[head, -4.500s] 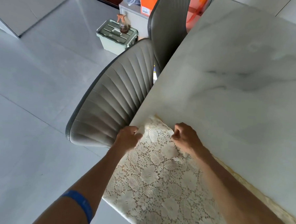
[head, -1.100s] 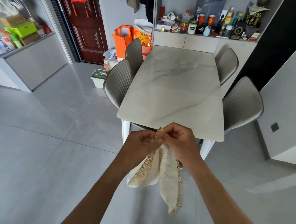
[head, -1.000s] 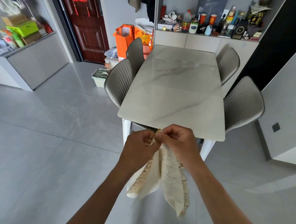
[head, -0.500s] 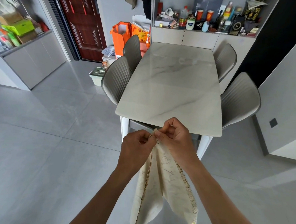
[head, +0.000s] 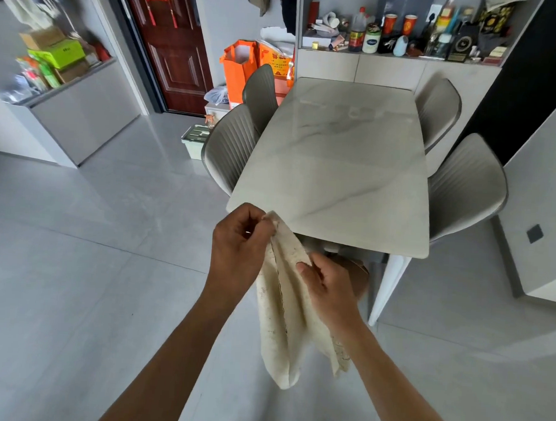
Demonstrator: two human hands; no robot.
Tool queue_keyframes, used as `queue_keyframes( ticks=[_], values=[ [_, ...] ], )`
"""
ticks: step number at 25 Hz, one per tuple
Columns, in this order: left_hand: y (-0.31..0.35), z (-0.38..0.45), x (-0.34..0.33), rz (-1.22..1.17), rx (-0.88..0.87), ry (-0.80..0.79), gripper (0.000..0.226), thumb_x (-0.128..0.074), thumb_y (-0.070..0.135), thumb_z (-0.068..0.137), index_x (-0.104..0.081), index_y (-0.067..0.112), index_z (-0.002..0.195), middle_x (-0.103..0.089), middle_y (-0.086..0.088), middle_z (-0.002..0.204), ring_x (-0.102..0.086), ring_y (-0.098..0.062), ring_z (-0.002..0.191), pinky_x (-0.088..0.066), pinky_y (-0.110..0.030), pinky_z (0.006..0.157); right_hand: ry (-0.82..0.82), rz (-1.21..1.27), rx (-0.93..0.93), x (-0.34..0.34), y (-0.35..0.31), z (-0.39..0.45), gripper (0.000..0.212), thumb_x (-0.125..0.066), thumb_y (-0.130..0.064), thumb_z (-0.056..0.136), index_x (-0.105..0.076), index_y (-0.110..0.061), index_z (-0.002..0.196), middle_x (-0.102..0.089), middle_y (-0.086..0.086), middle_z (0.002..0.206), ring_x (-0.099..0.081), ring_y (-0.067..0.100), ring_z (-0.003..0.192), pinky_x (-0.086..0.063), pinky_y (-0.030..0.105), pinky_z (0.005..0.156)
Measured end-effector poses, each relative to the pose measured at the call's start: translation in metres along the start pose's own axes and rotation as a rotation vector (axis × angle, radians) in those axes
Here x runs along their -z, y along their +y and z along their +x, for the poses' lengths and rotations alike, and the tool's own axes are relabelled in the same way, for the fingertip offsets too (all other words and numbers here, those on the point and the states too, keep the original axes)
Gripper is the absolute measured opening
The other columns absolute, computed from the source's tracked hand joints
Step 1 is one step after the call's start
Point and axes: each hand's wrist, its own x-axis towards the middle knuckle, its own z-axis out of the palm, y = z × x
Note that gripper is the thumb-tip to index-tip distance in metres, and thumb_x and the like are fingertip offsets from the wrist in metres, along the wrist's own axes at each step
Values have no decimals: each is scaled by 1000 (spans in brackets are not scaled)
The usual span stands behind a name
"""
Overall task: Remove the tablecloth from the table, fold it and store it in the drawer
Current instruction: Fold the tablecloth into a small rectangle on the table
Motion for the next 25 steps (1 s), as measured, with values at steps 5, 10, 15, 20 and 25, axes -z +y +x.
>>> queue_keyframes(
  ticks=[5, 10, 15, 20, 25],
  values=[
    [-11, 15, 28, 49, 55, -96, 11, -61, 5, 85, -57, 0, 76, -57, -30, 76, -52, -28, 66, -48, -49, 66, -33, 9, 88, 13, -5, 36, 27, -46, -24, 103, -50, -36, 79, -49, -14, 58, -43, 3, 52, -33, 14, 53],
    [-15, 29, 43, 15, 63, 53, 11, -57, 5, 87, -57, 6, 76, -64, -23, 77, -63, -15, 62, -50, -21, 54, -205, -347, 329, 37, -27, 80, 14, -44, -27, 104, -57, -26, 97, -47, -7, 57, -48, 10, 52, -34, 19, 54],
    [-20, 48, 64, 404, -69, 203, 10, -57, 25, 86, -58, 18, 79, -67, 3, 73, -65, -16, 67, -56, -37, 67, -177, -485, 441, -18, -32, 41, 13, -52, -26, 100, -60, -16, 95, -52, -5, 58, -53, 18, 51, -43, 30, 51],
    [-49, 29, 67, 269, -65, 103, 7, -50, 19, 96, -54, 18, 90, -72, 4, 92, -67, -13, 81, -58, -39, 67, -132, -255, 298, -47, -11, 16, 23, -56, -21, 98, -45, -31, 80, -35, -10, 47, -39, 3, 49, -24, 18, 50],
    [-60, 22, 67, -29, 72, -119, 9, -52, 7, 98, -52, 11, 90, -64, -25, 84, -56, -36, 73, -59, -34, 57, -190, -349, 355, -7, 3, 33, 19, -53, -29, 98, -42, -34, 83, -33, -13, 46, -45, -2, 49, -30, 12, 48]
  ],
)
